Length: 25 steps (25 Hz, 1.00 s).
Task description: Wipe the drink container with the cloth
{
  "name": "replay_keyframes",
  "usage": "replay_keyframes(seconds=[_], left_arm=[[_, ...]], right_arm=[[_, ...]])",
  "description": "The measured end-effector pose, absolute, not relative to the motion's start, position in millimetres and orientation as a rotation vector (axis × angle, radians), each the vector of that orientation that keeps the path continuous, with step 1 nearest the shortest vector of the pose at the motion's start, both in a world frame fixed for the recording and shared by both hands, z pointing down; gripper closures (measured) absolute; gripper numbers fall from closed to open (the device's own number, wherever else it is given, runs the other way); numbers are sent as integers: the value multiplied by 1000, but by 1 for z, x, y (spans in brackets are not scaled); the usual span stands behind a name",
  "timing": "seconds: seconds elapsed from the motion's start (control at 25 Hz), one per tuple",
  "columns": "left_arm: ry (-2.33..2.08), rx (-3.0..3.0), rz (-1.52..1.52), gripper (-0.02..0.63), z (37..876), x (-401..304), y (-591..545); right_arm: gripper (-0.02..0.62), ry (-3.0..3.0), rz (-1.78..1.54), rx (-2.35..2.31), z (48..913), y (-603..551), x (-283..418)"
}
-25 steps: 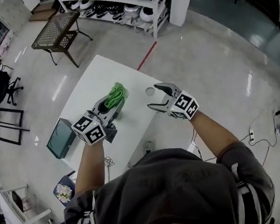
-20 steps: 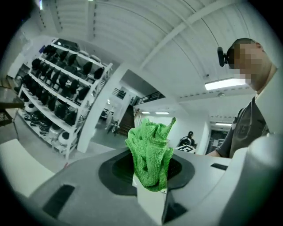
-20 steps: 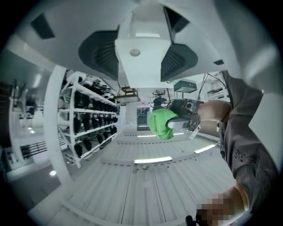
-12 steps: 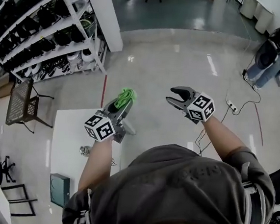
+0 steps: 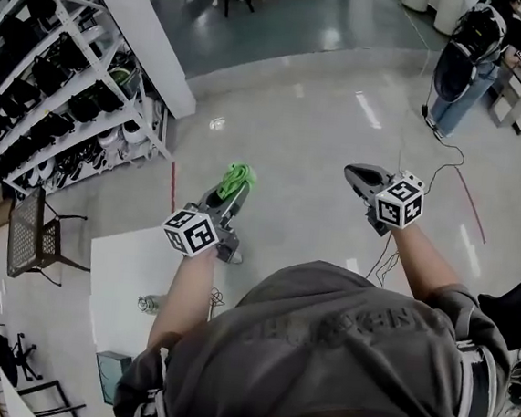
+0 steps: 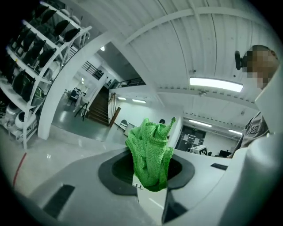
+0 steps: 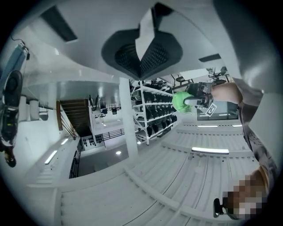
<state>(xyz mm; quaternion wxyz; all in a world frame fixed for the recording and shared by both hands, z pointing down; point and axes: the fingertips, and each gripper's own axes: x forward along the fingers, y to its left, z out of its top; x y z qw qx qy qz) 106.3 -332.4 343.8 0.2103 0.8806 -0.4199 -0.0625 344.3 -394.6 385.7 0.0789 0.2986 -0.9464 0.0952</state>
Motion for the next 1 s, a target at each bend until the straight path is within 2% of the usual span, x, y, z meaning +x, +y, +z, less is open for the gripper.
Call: replay_keyframes(seconds=[0.64, 1.0], left_arm=[[-1252, 2380, -212, 499, 354, 84, -326], [-1264, 2381, -199, 499, 354, 78, -328]], right_arm=[[606, -2849, 274, 828, 378, -404, 325], [606, -2818, 150, 829, 371, -409, 315]])
